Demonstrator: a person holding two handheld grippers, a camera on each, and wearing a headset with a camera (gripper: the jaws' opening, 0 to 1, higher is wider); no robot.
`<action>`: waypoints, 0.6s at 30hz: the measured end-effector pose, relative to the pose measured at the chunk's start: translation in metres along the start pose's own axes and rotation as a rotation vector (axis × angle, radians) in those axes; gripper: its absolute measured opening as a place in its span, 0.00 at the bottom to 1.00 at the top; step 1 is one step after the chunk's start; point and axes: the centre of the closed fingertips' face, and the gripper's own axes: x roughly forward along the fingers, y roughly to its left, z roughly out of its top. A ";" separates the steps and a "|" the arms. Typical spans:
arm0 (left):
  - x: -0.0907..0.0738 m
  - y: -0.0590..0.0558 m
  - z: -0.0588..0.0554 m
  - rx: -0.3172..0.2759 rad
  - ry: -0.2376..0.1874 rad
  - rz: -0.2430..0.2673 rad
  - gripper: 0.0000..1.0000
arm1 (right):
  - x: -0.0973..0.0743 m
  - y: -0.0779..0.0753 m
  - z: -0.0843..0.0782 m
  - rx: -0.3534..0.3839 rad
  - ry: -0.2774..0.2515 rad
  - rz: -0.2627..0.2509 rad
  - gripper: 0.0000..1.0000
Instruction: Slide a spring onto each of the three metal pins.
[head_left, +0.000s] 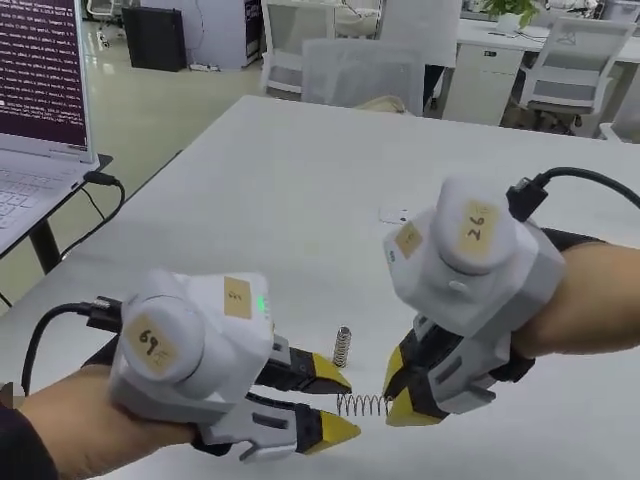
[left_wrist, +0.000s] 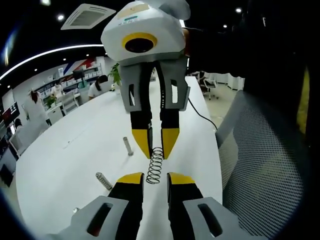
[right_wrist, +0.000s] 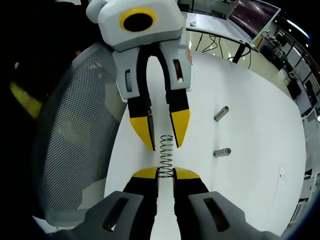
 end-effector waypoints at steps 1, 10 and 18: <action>0.000 0.000 -0.001 0.005 0.003 0.003 0.10 | 0.000 0.001 0.001 0.005 -0.003 0.003 0.08; 0.002 0.002 -0.001 0.021 0.005 0.008 0.04 | 0.000 0.002 0.002 0.016 -0.006 0.005 0.08; 0.002 0.002 -0.004 0.020 0.014 0.009 0.03 | -0.013 0.002 0.015 0.015 -0.049 -0.012 0.08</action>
